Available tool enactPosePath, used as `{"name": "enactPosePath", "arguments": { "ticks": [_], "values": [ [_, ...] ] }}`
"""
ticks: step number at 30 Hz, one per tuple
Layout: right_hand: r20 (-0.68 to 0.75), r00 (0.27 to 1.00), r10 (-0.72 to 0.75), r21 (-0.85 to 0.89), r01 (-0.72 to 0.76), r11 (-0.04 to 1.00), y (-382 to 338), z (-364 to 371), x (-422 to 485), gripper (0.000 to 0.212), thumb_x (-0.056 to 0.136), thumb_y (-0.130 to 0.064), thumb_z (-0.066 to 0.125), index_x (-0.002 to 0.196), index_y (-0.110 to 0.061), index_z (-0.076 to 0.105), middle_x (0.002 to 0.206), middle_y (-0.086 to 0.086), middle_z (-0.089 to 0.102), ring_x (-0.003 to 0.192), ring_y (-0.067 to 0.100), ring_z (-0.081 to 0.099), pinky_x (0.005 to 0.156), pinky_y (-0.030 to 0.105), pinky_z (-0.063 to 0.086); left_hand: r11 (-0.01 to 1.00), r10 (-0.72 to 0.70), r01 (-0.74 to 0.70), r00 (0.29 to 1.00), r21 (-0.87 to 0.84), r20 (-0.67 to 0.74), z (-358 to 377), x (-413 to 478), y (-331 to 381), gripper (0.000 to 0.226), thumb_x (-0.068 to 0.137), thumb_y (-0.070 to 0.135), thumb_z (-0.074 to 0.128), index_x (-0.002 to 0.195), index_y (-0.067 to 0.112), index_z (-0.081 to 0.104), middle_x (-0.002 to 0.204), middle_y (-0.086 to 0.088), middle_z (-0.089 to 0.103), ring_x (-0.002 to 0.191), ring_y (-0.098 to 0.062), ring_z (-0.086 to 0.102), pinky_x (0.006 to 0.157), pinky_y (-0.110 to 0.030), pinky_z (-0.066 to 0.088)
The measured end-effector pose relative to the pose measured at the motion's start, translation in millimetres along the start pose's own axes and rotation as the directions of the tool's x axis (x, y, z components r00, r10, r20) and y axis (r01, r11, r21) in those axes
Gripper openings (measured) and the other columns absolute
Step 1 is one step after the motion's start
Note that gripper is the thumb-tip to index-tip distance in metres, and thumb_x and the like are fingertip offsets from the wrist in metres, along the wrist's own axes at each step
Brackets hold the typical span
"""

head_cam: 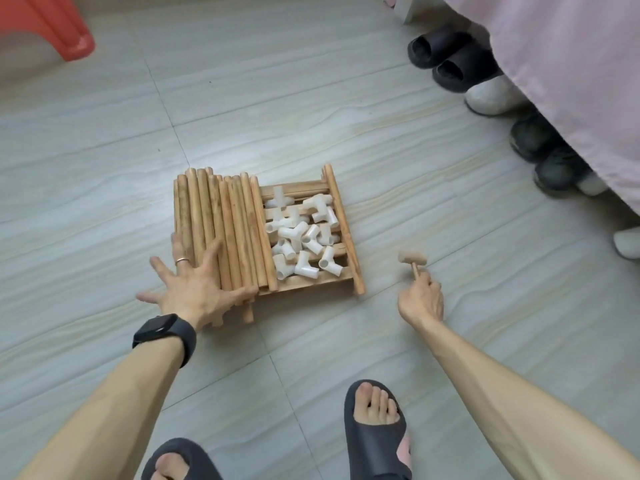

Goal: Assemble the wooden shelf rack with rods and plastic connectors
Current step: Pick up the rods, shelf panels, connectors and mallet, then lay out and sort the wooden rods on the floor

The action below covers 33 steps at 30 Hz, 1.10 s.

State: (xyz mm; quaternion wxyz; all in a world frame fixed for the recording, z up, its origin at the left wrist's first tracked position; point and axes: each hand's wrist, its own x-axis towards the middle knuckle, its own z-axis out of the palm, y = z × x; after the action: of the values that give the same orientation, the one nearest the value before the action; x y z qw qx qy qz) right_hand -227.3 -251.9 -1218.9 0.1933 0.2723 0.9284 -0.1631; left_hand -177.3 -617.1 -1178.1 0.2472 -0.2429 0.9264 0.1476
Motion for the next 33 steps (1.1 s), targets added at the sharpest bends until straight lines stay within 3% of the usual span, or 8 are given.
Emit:
{"name": "enactPosePath", "arguments": {
  "ticks": [4, 6, 8, 13, 18, 25, 29, 33],
  "values": [
    [-0.002, 0.998, 0.062, -0.054, -0.062, 0.997, 34, 4, -2, 0.044, 0.095, -0.008, 0.051, 0.137, 0.001, 0.039, 0.139, 0.026, 0.043, 0.126, 0.047, 0.048, 0.107, 0.046, 0.036, 0.932, -0.062, 0.084, 0.995, -0.353, 0.073, 14, -1, -4, 0.129, 0.052, 0.082, 0.073, 0.151, 0.06, -0.007, 0.163, -0.008, -0.024, 0.142, -0.056, 0.022, 0.109, -0.059, 0.037],
    [0.014, 0.996, 0.086, -0.059, -0.085, 0.995, 42, 3, -1, 0.046, 0.094, -0.007, 0.054, 0.137, -0.001, 0.037, 0.14, 0.025, 0.043, 0.124, 0.046, 0.051, 0.106, 0.045, 0.038, 0.918, -0.056, 0.068, 0.998, -0.391, 0.041, 17, -1, 1, 0.127, 0.053, 0.08, 0.074, 0.15, 0.062, -0.005, 0.164, -0.007, -0.019, 0.14, -0.056, 0.026, 0.104, -0.055, 0.044],
    [0.042, 0.993, 0.109, -0.094, -0.105, 0.99, 49, 0, 0, 0.048, 0.095, -0.007, 0.056, 0.138, -0.002, 0.035, 0.141, 0.025, 0.041, 0.125, 0.046, 0.051, 0.106, 0.043, 0.039, 0.919, -0.042, 0.055, 0.998, -0.391, 0.042, 17, 1, 10, 0.128, 0.05, 0.082, 0.071, 0.15, 0.061, -0.004, 0.164, -0.007, -0.018, 0.14, -0.057, 0.024, 0.107, -0.058, 0.04],
    [0.014, 0.994, 0.109, -0.164, -0.106, 0.981, 42, -7, -6, 0.058, 0.09, -0.018, 0.058, 0.14, 0.0, 0.035, 0.143, 0.023, 0.036, 0.131, 0.043, 0.039, 0.106, 0.045, 0.039, 0.947, -0.04, 0.069, 0.994, -0.314, 0.097, 6, 11, 42, 0.123, 0.067, 0.077, 0.073, 0.152, 0.057, -0.013, 0.164, -0.013, -0.026, 0.141, -0.056, 0.025, 0.11, -0.058, 0.037],
    [-0.037, 0.975, -0.22, -0.107, 0.215, 0.971, -9, -15, -19, 0.058, 0.093, -0.024, 0.056, 0.144, -0.003, 0.038, 0.148, 0.02, 0.035, 0.137, 0.038, 0.029, 0.108, 0.046, 0.034, 0.978, -0.032, 0.05, 0.995, -0.204, 0.092, -4, 9, 54, 0.122, 0.073, 0.075, 0.071, 0.156, 0.047, -0.015, 0.164, -0.017, -0.022, 0.146, -0.048, 0.018, 0.112, -0.061, 0.034],
    [0.029, 0.829, -0.558, -0.019, 0.559, 0.829, -111, -16, -45, 0.051, 0.094, -0.031, 0.055, 0.139, -0.012, 0.045, 0.145, 0.012, 0.042, 0.134, 0.032, 0.033, 0.11, 0.041, 0.033, 0.984, 0.023, -0.001, 0.993, -0.179, 0.12, -22, 12, 49, 0.103, 0.087, 0.05, 0.072, 0.159, 0.039, 0.0, 0.165, -0.017, 0.005, 0.143, -0.042, 0.028, 0.109, -0.052, 0.039],
    [0.222, 0.761, -0.61, 0.03, 0.62, 0.784, -159, -2, -54, 0.058, 0.094, -0.045, 0.056, 0.143, -0.015, 0.044, 0.146, 0.01, 0.048, 0.134, 0.029, 0.044, 0.108, 0.042, 0.04, 0.972, 0.083, -0.049, 0.987, -0.229, 0.14, -31, 19, 28, 0.09, 0.086, 0.041, 0.07, 0.158, 0.038, 0.017, 0.164, -0.013, 0.015, 0.137, -0.034, 0.045, 0.106, -0.046, 0.048],
    [0.326, 0.772, -0.545, -0.031, 0.585, 0.81, -193, 16, -54, 0.075, 0.089, -0.065, 0.058, 0.14, -0.01, 0.048, 0.136, 0.008, 0.059, 0.125, 0.03, 0.055, 0.1, 0.045, 0.051, 0.961, 0.084, -0.053, 0.991, -0.271, 0.103, -30, 24, 15, 0.082, 0.085, 0.042, 0.066, 0.155, 0.024, 0.027, 0.155, -0.011, 0.034, 0.129, -0.029, 0.052, 0.103, -0.043, 0.05]
  ]
}}
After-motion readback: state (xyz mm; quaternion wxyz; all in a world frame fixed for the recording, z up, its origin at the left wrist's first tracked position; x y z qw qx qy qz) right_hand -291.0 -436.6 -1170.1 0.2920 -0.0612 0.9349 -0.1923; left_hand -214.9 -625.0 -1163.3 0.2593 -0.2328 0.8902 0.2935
